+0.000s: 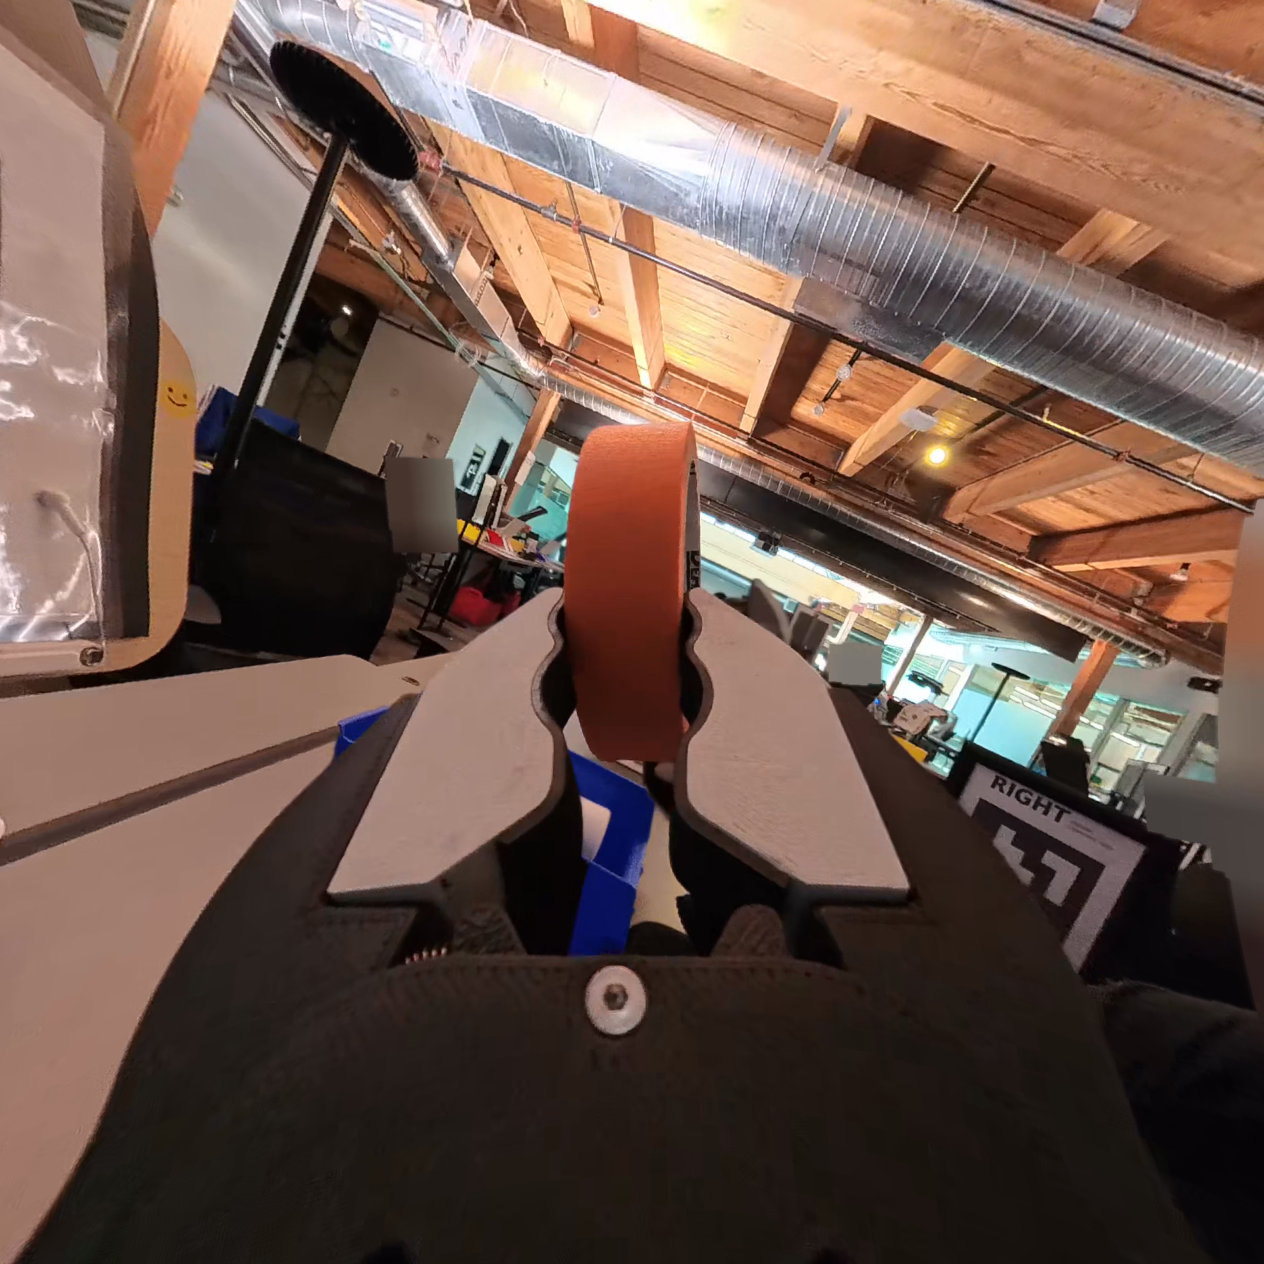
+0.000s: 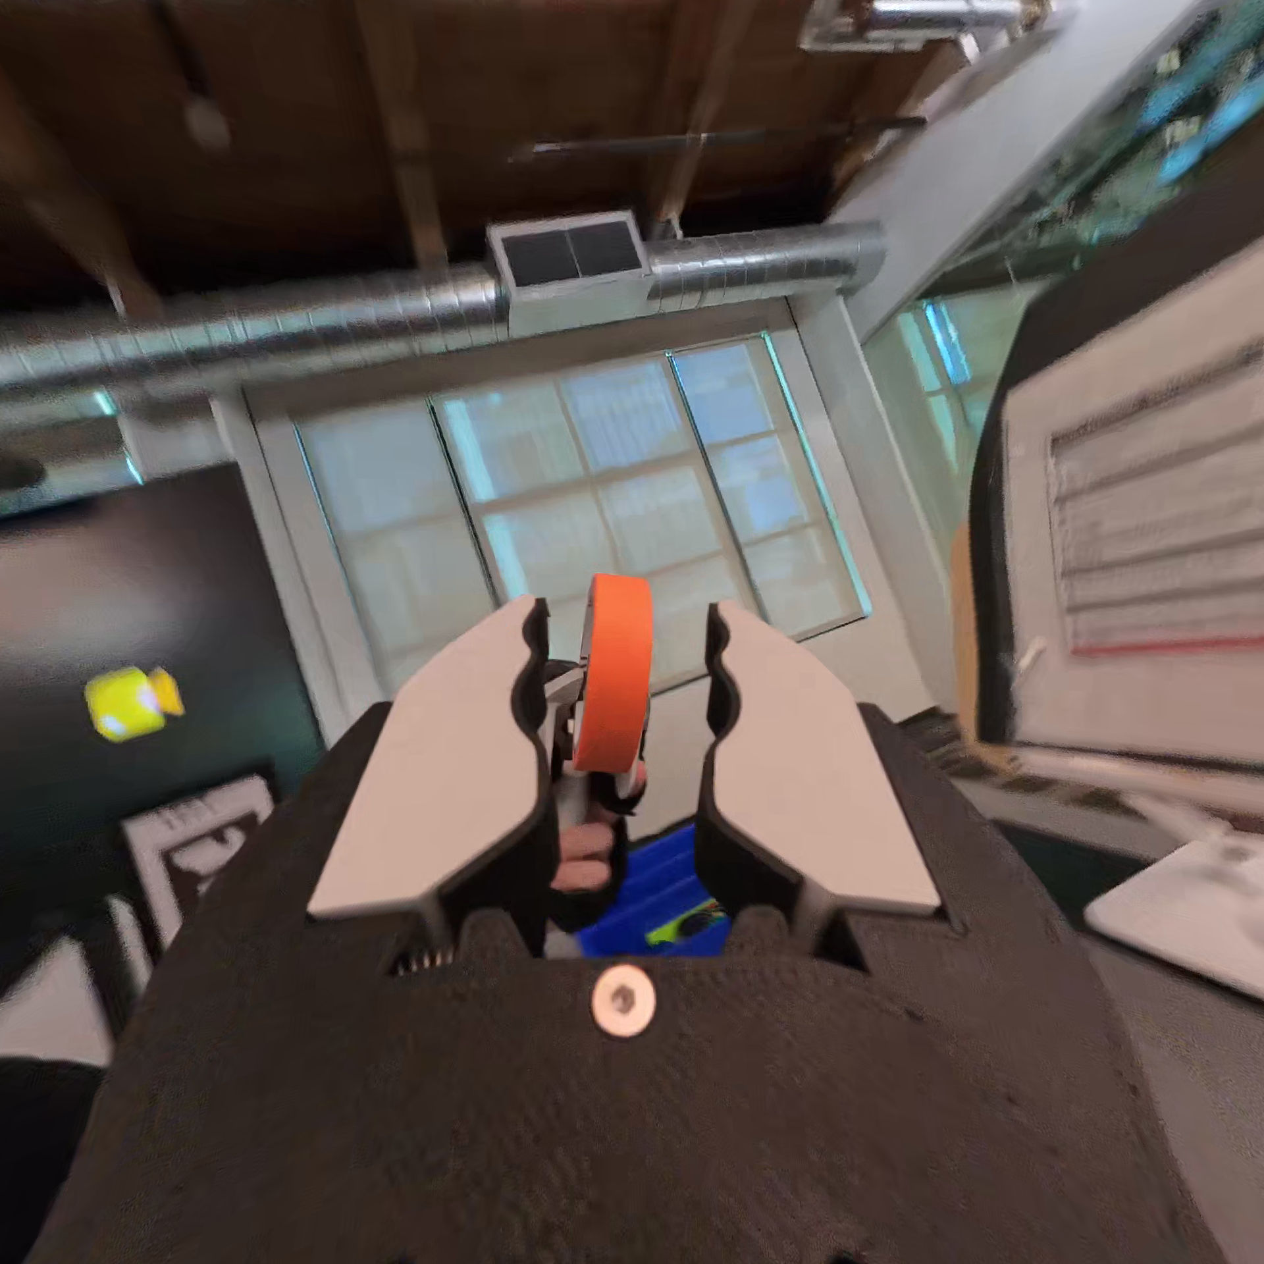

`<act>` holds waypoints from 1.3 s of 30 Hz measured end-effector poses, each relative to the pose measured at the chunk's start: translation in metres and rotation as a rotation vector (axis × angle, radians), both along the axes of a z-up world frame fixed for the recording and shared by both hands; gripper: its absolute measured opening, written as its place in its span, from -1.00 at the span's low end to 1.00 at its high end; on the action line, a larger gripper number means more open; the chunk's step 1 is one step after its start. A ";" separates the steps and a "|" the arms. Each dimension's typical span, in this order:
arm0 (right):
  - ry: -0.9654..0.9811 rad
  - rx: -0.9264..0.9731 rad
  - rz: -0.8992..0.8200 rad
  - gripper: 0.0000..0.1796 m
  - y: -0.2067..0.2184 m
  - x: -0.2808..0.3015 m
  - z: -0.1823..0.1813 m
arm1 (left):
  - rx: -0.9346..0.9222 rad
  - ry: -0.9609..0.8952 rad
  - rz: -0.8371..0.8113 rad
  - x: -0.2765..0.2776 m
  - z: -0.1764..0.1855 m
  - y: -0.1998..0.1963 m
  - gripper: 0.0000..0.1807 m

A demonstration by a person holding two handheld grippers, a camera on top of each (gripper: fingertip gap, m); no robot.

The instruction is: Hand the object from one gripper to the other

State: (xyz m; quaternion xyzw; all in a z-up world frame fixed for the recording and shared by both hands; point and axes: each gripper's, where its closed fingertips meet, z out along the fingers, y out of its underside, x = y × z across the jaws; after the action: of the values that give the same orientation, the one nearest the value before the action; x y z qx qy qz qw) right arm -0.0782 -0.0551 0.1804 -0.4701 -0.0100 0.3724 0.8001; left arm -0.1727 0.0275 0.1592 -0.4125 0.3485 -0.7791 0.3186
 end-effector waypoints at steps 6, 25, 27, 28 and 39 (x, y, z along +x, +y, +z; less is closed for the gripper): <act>0.174 -0.107 0.241 -0.22 0.040 -0.018 -0.045 | 0.050 -0.022 0.126 0.010 -0.008 -0.007 -0.70; 0.001 -0.206 0.078 -0.68 0.058 -0.018 -0.080 | 0.596 0.259 0.580 0.022 -0.032 0.022 -0.21; -0.077 -0.263 0.012 -0.68 0.064 -0.009 -0.088 | 0.771 0.294 0.720 0.011 -0.026 0.031 -0.34; -0.138 -0.288 -0.024 -0.68 0.066 -0.007 -0.093 | 0.843 0.308 0.769 0.007 -0.024 0.032 -0.40; -0.554 -0.316 -0.159 -0.68 0.062 -0.049 -0.093 | 1.065 0.535 0.843 0.025 -0.061 0.036 -0.57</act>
State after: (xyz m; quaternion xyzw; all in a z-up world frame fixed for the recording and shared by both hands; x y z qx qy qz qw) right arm -0.1271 0.0070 0.0878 -0.6713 -0.1328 0.1637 0.7106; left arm -0.1474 0.0634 0.0978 -0.4770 0.5579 -0.1875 0.6528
